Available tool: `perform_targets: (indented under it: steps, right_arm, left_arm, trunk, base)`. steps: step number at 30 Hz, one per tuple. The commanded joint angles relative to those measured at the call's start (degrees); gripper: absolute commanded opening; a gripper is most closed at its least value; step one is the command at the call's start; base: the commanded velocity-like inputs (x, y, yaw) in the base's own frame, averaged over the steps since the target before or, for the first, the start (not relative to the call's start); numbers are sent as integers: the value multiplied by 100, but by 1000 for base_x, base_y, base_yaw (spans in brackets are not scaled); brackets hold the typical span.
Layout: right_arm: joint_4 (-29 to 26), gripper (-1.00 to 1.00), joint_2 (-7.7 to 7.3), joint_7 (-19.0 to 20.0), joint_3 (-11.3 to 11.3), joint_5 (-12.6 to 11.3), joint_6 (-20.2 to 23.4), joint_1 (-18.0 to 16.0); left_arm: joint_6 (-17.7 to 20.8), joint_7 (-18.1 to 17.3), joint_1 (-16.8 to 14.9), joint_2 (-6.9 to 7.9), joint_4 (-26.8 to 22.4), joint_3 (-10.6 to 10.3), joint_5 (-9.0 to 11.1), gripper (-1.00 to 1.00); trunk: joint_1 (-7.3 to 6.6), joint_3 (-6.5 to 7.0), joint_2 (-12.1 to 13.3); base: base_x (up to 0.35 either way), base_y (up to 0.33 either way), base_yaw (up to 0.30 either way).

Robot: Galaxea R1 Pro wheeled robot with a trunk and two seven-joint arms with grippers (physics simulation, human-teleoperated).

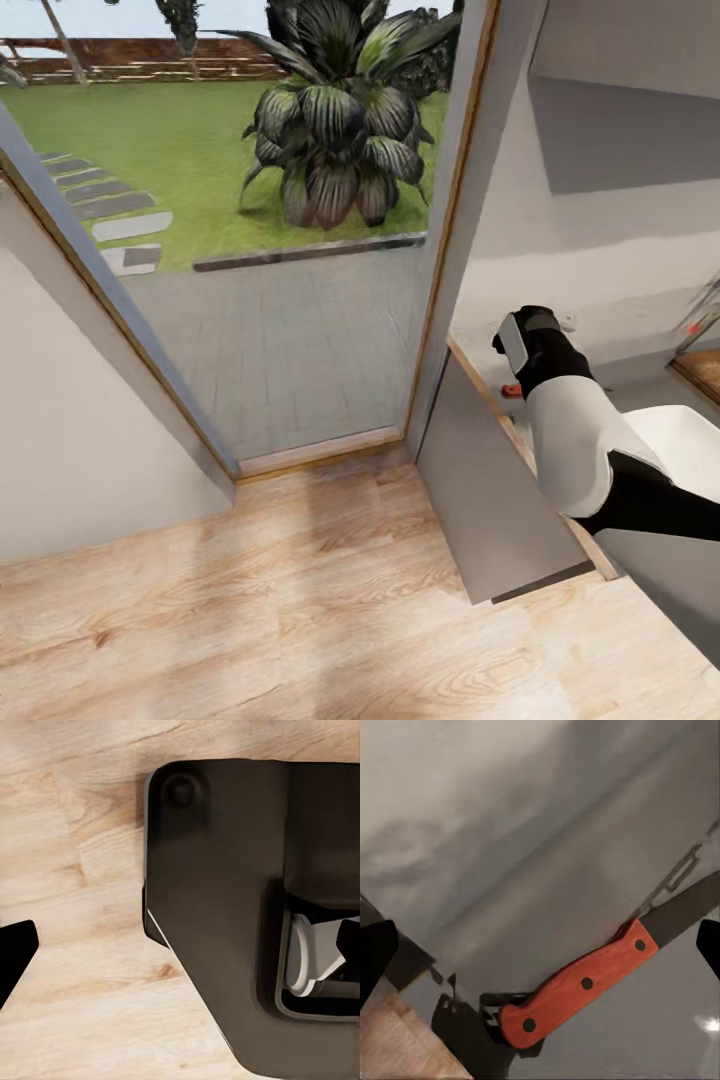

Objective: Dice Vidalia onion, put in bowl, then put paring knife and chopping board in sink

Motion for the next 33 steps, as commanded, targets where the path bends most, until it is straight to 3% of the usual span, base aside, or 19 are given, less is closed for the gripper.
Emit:
perform_targets:
  steps: [1, 10, 13, 14, 15, 31, 33]
  right_arm:
    - [5, 100, 21, -133, -198, 54, 33, -7]
    - [-2, 100, 9, -188, -393, 53, 27, -7]
    - [-15, 100, -1, -191, -608, 46, 30, -7]
    - [-20, 100, -5, -193, -899, 44, 32, -7]
    - [-20, 100, -6, -193, -971, 42, 32, -7]
    - [-20, 100, -13, -202, -1145, 44, 33, -7]
    - [-22, 100, -31, -203, -1243, 43, 33, -7]
  left_arm:
    - [-12, 54, -2, 8, -1, -47, 36, 100]
    - [-5, 54, -7, 9, 2, -46, 36, 100]
    - [-1, 54, -7, 10, 2, -46, 36, 100]
    - [1, 54, -14, 9, 7, -48, 36, 100]
    - [2, 54, -15, 9, 9, -49, 36, 100]
    - [8, 54, -17, 5, 14, -50, 36, 100]
    - [11, 61, -17, 2, 17, -47, 36, 100]
  trunk:
    - [4, -9, -10]
    - [4, -9, -10]
    - [4, -9, -10]
    - [4, -9, -10]
    - [4, -9, -10]
    - [4, -113, -10]
    - [4, -131, -10]
  base:
    - [6, 40, 0]
    - [1, 10, 0]
    - [0, 0, 0]
    - [0, 0, 0]
    - [0, 0, 0]
    - [39, 0, 0]
    - [99, 0, 0]
